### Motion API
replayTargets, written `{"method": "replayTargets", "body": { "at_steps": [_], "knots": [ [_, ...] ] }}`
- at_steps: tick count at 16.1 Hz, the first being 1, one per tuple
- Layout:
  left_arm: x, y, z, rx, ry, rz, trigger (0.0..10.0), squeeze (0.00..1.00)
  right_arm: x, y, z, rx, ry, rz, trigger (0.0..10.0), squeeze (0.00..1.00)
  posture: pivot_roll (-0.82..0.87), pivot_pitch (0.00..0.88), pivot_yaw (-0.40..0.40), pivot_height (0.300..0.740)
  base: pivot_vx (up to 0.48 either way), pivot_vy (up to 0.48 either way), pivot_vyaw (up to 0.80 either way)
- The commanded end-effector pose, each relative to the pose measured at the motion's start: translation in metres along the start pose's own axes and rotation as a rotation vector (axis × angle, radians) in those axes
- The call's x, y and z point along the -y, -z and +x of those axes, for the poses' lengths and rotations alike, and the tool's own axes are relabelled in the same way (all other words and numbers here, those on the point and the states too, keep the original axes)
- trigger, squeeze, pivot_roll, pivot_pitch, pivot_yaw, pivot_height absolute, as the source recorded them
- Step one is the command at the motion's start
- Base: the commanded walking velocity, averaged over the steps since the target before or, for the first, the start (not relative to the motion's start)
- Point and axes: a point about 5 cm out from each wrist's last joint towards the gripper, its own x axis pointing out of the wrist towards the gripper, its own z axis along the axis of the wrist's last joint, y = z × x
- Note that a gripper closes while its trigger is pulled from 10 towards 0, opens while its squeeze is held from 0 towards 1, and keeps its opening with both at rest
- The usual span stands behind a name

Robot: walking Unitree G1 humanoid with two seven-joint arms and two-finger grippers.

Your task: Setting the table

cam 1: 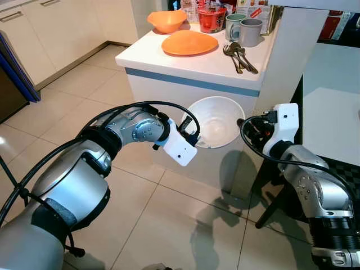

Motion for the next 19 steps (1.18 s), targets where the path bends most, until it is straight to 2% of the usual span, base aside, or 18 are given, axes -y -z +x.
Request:
{"method": "replayTargets", "body": {
  "at_steps": [1,2,10,16,18,19],
  "knots": [
    [-0.021,-0.003,-0.006,0.022,-0.094,0.010,0.0,0.00,-0.008,0.005,0.004,-0.036,-0.037,0.020,2.8,0.00,-0.04,0.000,0.107,0.740,0.000,0.000,0.00],
    [-0.023,-0.004,-0.006,0.026,-0.101,0.015,0.0,0.00,-0.009,0.004,0.004,-0.029,-0.049,0.031,0.0,0.00,-0.04,0.000,0.108,0.740,0.000,0.000,0.00],
    [-0.034,-0.008,-0.008,0.047,-0.147,0.054,0.0,0.00,-0.016,-0.001,0.001,0.000,-0.118,0.099,0.0,0.00,-0.04,0.000,0.110,0.740,0.000,0.000,0.00],
    [-0.036,-0.009,-0.009,0.051,-0.153,0.066,0.0,0.00,-0.016,-0.001,0.000,0.006,-0.123,0.121,0.0,0.00,-0.04,0.000,0.113,0.740,0.000,0.000,0.00],
    [-0.036,-0.009,-0.009,0.050,-0.154,0.069,0.0,0.00,-0.016,0.001,0.001,-0.023,-0.119,0.117,0.0,0.00,-0.04,0.000,0.112,0.740,0.000,0.000,0.00],
    [-0.038,-0.010,-0.009,0.050,-0.159,0.077,0.0,0.00,-0.016,0.002,0.000,-0.044,-0.128,0.106,10.0,0.00,-0.04,0.000,0.112,0.740,0.000,0.000,0.00]
  ]
}}
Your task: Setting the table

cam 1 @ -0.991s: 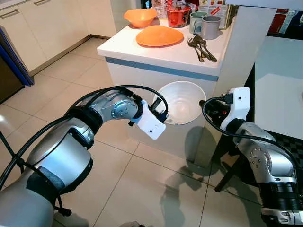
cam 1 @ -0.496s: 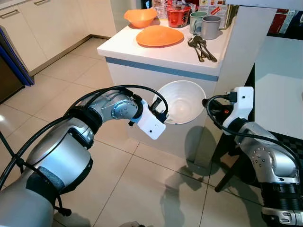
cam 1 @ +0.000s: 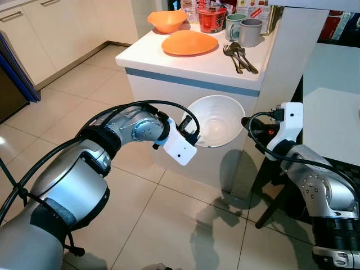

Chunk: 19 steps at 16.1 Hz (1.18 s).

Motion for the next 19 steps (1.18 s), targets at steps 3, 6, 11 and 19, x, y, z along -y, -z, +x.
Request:
{"method": "replayTargets", "body": {
  "at_steps": [3,6,11,19],
  "knots": [
    [-0.040,-0.013,-0.007,0.057,-0.170,0.097,0.0,0.00,-0.020,0.008,0.005,-0.075,-0.132,0.107,10.0,0.00,-0.04,0.000,0.110,0.740,0.000,0.000,0.00],
    [-0.043,-0.014,-0.007,0.053,-0.192,0.123,0.0,0.00,-0.023,0.006,0.003,-0.079,-0.173,0.134,10.0,0.00,-0.04,0.000,0.108,0.740,0.000,0.000,0.00],
    [-0.043,-0.015,-0.007,0.057,-0.197,0.121,0.0,0.00,-0.015,0.007,0.002,-0.084,-0.102,0.041,10.0,0.90,-0.05,0.000,0.110,0.740,0.000,0.000,0.00],
    [-0.044,-0.016,-0.006,0.061,-0.205,0.125,0.0,0.00,-0.025,0.006,0.002,-0.085,-0.159,0.058,10.0,1.00,-0.04,0.000,0.109,0.740,0.000,0.000,0.00]
  ]
}}
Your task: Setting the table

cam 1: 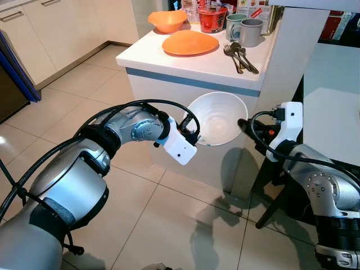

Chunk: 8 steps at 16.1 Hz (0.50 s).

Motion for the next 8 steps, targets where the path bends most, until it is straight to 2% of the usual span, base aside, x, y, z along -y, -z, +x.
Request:
{"method": "replayTargets", "body": {
  "at_steps": [1,6,7,8],
  "knots": [
    [-0.0415,-0.0118,-0.0050,0.057,-0.162,0.082,0.0,0.00,-0.0200,0.0078,0.0072,-0.039,-0.109,0.016,10.0,1.00,-0.04,0.000,0.107,0.740,0.000,0.000,0.00],
    [-0.0451,-0.0139,-0.0050,0.066,-0.173,0.092,0.0,0.00,-0.0207,0.0048,0.0098,-0.035,-0.094,0.001,10.0,1.00,-0.04,0.000,0.108,0.740,0.000,0.000,0.00],
    [-0.0459,-0.0147,-0.0050,0.070,-0.176,0.096,0.0,0.00,-0.0210,0.0044,0.0107,-0.033,-0.090,-0.009,10.0,0.00,-0.04,0.000,0.108,0.740,0.000,0.000,0.00],
    [-0.0464,-0.0150,-0.0050,0.072,-0.178,0.097,0.0,0.00,-0.0217,0.0038,0.0110,-0.029,-0.092,-0.013,10.0,0.00,-0.04,0.000,0.108,0.740,0.000,0.000,0.00]
  ]
}}
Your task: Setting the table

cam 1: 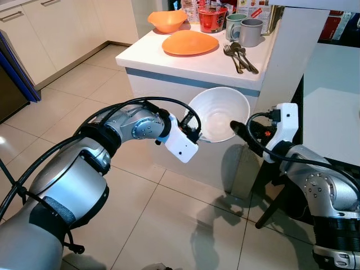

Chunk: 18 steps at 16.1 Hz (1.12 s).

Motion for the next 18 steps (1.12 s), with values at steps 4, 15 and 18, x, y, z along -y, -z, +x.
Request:
{"method": "replayTargets", "body": {
  "at_steps": [4,15,18],
  "knots": [
    [-0.0428,-0.0171,-0.0022,0.088,-0.164,0.086,0.0,0.00,-0.0175,0.0010,0.0127,-0.016,-0.051,-0.054,10.0,0.00,-0.04,0.000,0.108,0.740,0.000,0.000,0.00],
    [-0.0420,-0.0187,-0.0003,0.095,-0.163,0.074,0.0,0.00,-0.0148,-0.0006,0.0129,0.021,-0.027,-0.056,0.0,0.00,-0.04,0.000,0.109,0.740,0.000,0.000,0.00],
    [-0.0412,-0.0182,-0.0005,0.095,-0.163,0.063,0.0,0.00,-0.0136,-0.0005,0.0126,0.025,-0.021,-0.053,0.0,0.00,-0.04,0.000,0.108,0.740,0.000,0.000,0.00]
  ]
}}
